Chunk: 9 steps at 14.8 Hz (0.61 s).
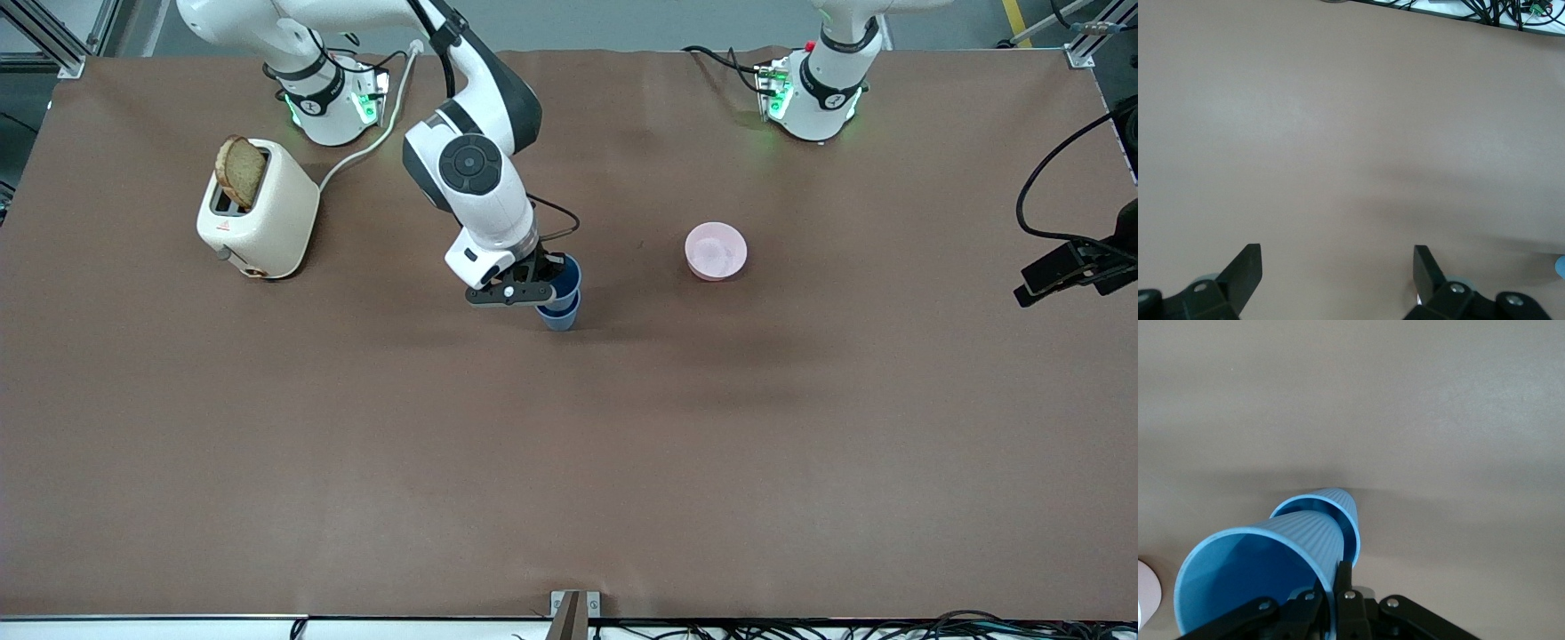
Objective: Stack blue cups with both arms
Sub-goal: 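Lower the cup into the center cup and open the right gripper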
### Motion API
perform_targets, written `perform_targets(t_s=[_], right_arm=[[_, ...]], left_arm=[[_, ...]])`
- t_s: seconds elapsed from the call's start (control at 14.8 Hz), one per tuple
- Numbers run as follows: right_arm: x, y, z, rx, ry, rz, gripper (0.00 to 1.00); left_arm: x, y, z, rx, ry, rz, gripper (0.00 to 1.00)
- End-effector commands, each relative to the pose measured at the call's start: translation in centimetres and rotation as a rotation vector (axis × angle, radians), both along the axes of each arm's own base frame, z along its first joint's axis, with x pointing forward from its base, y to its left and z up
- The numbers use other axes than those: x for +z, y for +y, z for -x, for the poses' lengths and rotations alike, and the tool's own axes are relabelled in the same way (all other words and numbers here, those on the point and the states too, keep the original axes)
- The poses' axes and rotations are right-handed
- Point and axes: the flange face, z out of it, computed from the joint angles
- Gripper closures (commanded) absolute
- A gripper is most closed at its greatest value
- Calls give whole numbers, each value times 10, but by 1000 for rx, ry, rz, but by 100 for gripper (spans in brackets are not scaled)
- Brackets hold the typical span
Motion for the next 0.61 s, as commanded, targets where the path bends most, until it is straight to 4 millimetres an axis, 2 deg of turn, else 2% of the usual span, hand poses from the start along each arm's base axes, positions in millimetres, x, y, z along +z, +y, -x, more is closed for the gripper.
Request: perform_targets(t_s=[0.0, 0.07, 0.14, 0.27, 0.34, 0.41, 0.47, 0.54], right_arm=[[1, -1, 2, 2, -25, 15, 50], [1, -2, 1, 2, -26, 18, 31], [1, -6, -1, -5, -21, 21, 24], [18, -14, -6, -22, -31, 13, 11], [38, -26, -12, -34, -41, 5, 7], [61, -47, -22, -63, -43, 0, 5], [87, -71, -29, -95, -46, -4, 3], [115, -105, -39, -145, -47, -7, 3]], left_arm=[[1, 2, 2, 10, -9, 19, 0], [0, 3, 2, 10, -6, 23, 0], [1, 2, 2, 10, -6, 24, 0], [5, 1, 6, 19, -4, 16, 0], [4, 2, 7, 9, 14, 15, 0], [1, 2, 9, 5, 35, 15, 0], [1, 0, 9, 1, 38, 13, 0], [2, 0, 10, -4, 37, 12, 0]])
